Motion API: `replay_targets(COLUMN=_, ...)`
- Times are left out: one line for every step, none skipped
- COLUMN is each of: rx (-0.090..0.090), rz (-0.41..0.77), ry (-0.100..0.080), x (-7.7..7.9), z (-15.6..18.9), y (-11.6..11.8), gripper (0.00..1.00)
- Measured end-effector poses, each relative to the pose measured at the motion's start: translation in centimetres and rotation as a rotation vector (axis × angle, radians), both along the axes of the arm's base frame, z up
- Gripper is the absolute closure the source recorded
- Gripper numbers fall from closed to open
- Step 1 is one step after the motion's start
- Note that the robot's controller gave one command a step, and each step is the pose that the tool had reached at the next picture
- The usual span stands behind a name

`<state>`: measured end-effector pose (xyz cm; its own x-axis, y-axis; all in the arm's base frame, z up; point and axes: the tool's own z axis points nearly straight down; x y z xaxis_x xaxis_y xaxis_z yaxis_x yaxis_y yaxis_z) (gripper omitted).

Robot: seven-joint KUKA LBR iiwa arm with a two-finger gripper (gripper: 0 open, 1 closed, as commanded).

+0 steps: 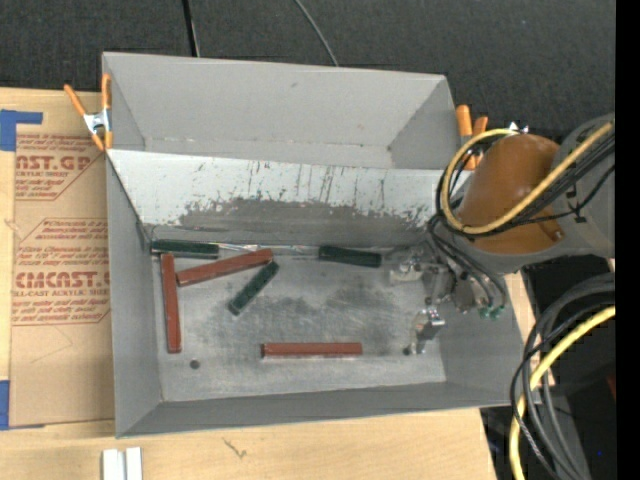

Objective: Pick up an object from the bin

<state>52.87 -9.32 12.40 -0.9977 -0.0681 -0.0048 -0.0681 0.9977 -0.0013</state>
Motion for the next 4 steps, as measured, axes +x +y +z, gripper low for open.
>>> replay_targets(rx=0.001, rz=0.014, ry=0.002, x=4.3, z=-4.1, y=2.6, gripper=0.0)
replay_targets(rx=-0.001, rz=0.182, ry=-0.003, x=-4.3, z=-5.0, y=5.5, gripper=1.0)
replay_targets(rx=-0.001, rz=0.182, ry=-0.003, x=-4.3, z=-5.0, y=5.5, gripper=1.0)
replay_targets(rx=0.001, rz=0.153, ry=0.006, x=-3.8, z=-2.2, y=6.5, gripper=1.0)
